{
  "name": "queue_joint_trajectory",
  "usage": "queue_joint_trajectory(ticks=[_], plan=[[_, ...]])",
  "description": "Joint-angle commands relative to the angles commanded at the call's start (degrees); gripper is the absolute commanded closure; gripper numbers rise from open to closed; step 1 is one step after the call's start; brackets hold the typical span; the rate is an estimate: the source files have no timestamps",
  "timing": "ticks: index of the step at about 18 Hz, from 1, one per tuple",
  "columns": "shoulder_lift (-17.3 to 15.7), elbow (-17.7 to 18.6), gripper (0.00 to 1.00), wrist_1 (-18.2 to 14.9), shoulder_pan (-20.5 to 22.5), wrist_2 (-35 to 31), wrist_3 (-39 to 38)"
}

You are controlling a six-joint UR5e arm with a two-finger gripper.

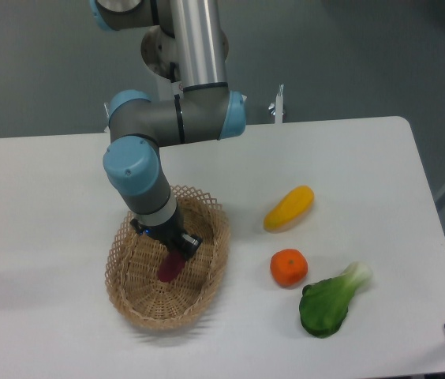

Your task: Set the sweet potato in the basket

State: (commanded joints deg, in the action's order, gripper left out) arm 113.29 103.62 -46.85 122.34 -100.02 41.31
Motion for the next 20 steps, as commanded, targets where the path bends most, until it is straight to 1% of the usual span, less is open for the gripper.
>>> queue_joint_trajectory(ticks=[1,3,5,7,9,14,16,18,19,20], plan=[[-0.2,-0.1,0.0,0.0,0.0,-0.4,0.0],[-0.8,-1.0,0.0,0.2,0.0,-0.7,-0.5],[-1.7,-3.0,0.0,0.3,0.1,-0.7,-0.7],[-2.0,-6.5,0.0,0.4,0.8,-0.8,-0.6],[-1.9,-10.2,0.0,0.3,1.7,-1.1,-2.8],[-2.5,-15.5,0.0,0.3,7.7,-1.1,-2.3],[-2.5,-17.7,0.0,0.1,10.2,-1.1,-0.2],[-2.5,-19.2,0.0,-0.7,12.7,-1.1,3.0],[-2.6,-19.6,0.0,-1.7,14.2,-1.0,3.3],[-3.2,-19.9,0.0,-3.5,15.8,-0.7,4.3]])
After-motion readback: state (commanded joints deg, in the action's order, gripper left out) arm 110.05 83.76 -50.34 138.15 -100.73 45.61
